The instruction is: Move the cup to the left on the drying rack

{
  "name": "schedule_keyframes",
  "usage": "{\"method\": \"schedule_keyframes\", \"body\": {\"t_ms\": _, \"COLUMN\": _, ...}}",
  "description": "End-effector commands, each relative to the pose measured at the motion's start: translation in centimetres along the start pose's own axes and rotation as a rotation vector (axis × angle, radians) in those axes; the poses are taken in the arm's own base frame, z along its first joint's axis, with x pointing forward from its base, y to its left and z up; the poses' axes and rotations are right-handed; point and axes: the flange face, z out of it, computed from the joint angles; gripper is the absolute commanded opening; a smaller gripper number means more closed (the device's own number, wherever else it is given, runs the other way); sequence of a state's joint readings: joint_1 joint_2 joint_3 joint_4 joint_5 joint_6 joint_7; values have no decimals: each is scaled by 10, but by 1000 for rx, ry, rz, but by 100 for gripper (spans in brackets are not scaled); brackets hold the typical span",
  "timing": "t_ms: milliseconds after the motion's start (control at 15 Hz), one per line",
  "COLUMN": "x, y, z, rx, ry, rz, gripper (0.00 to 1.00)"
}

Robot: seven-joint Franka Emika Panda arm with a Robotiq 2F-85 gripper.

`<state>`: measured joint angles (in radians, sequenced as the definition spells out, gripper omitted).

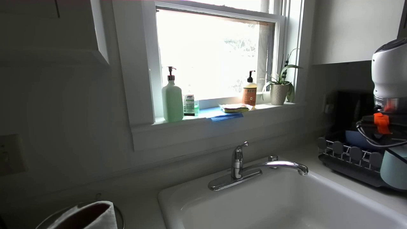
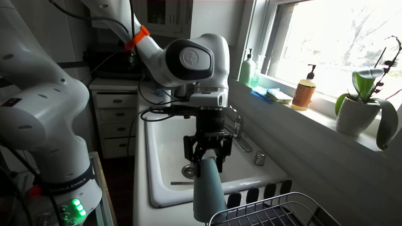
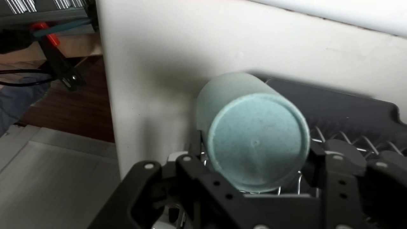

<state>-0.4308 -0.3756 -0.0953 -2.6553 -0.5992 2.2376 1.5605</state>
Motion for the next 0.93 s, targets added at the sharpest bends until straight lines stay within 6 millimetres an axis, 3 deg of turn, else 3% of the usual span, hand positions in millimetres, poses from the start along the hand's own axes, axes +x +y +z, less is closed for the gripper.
{"method": "schedule_keyframes", "body": {"t_ms": 0, "x": 0, "y": 1, "z": -21, "rx": 7, "ry": 18, "rz": -10, "gripper": 46}}
{"method": "schedule_keyframes", "body": {"t_ms": 533, "x": 7, "y": 6, "z": -52, "rx": 6, "ry": 31, "rz": -39, "gripper": 46}}
{"method": "schedule_keyframes", "body": {"t_ms": 867, "x": 16, "y": 6, "z": -58, "rx": -10, "ry": 35, "rz": -52, "gripper": 46}}
